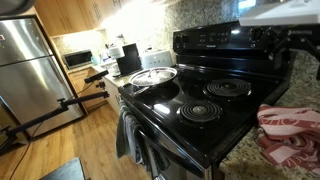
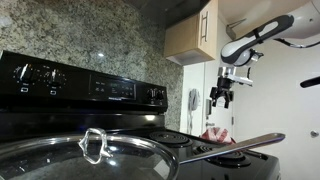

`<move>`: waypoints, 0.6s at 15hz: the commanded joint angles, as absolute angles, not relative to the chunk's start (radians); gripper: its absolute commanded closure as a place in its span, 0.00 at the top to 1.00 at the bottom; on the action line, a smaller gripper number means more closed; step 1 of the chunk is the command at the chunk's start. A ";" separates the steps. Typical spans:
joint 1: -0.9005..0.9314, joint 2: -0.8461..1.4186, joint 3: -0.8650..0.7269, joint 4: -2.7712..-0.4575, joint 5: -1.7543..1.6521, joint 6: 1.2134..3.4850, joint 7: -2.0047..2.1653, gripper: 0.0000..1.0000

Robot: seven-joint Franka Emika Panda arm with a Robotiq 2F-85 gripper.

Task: Remove the red and pink towel from the oven door and put it on the right side of the countertop

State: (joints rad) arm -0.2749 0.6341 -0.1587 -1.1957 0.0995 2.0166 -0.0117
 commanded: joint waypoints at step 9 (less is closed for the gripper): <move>-0.047 0.346 -0.101 -1.502 -0.131 2.040 -0.035 1.00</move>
State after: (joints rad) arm -0.0807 0.4253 -0.1184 -1.3738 -0.0689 2.0150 -0.0324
